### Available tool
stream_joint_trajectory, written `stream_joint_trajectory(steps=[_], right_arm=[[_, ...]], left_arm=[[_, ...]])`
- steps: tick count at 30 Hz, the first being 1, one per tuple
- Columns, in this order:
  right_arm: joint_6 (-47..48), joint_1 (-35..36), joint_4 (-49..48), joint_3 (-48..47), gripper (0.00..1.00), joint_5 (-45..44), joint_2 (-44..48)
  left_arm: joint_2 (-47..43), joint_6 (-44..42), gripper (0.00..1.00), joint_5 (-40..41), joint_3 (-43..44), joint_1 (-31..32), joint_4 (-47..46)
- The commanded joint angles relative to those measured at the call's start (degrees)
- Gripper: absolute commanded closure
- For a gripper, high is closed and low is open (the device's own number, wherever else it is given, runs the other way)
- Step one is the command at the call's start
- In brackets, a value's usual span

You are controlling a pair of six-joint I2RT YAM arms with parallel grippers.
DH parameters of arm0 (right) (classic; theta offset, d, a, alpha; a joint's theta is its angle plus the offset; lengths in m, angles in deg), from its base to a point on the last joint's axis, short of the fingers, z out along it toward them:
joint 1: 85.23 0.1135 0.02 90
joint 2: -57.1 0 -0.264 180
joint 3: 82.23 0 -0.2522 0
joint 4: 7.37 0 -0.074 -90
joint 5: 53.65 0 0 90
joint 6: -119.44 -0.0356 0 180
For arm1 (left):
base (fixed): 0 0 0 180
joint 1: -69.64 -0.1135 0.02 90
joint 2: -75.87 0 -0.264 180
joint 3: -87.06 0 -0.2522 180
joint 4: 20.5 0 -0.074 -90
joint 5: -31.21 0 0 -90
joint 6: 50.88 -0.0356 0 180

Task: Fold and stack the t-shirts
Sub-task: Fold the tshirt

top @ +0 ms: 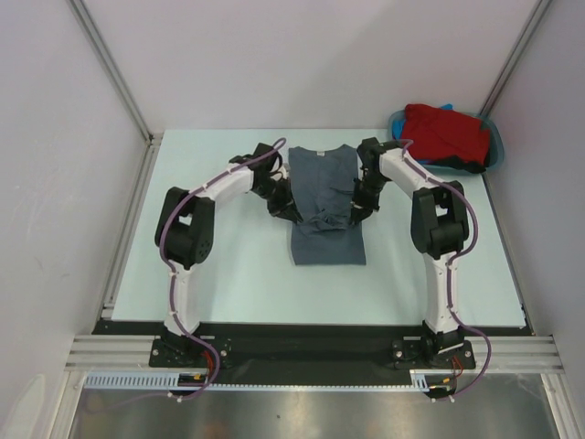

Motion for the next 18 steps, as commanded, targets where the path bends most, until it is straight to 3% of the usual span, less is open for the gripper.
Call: stream_joint_trajectory(steps=[1,3,4,7,9,10,11,15,18], right_arm=[[0.0,-1.3,0.3,-4.0,0.76,-0.5,-0.5],[0.0,-2.0,0.0,-5.5,0.63,-0.5,-0.7],[0.0,-2.3,-0.2,-6.1,0.53,-1.1,-0.8],[-0.2,-4.0,-0.4,-9.0,0.48,-2.7,-0.9],[-0.3,-5.1,-0.2,-10.9,0.48,-4.0,-1.4],[-0.1,-5.4,0.4,-12.9,0.47,-4.5,-1.6],[0.0,-5.6,1.1,-14.3,0.47,-6.3,-1.8],[0.6,-5.7,1.7,-17.0,0.45,-9.2,-0.6],[0.8,-5.7,2.0,-16.7,0.46,-3.3,0.6]], left_arm=[[1.1,-1.4,0.98,-2.2,3.7,-2.5,-1.3],[2.0,-1.9,0.74,-2.3,4.9,-3.4,-0.9],[2.3,-2.2,0.73,-2.2,5.4,-3.7,-0.9],[3.4,-2.9,0.73,-2.2,8.0,-4.6,-1.3],[3.7,-2.4,0.62,-3.1,8.5,-5.3,-2.7],[4.1,-2.2,0.46,-3.8,9.1,-5.5,-3.4],[4.3,-1.9,0.01,-3.9,9.6,-5.8,-3.9],[3.8,-3.2,0.0,-2.5,12.1,-6.0,-2.8],[0.9,-3.8,0.0,-1.4,11.6,-6.0,-2.5]])
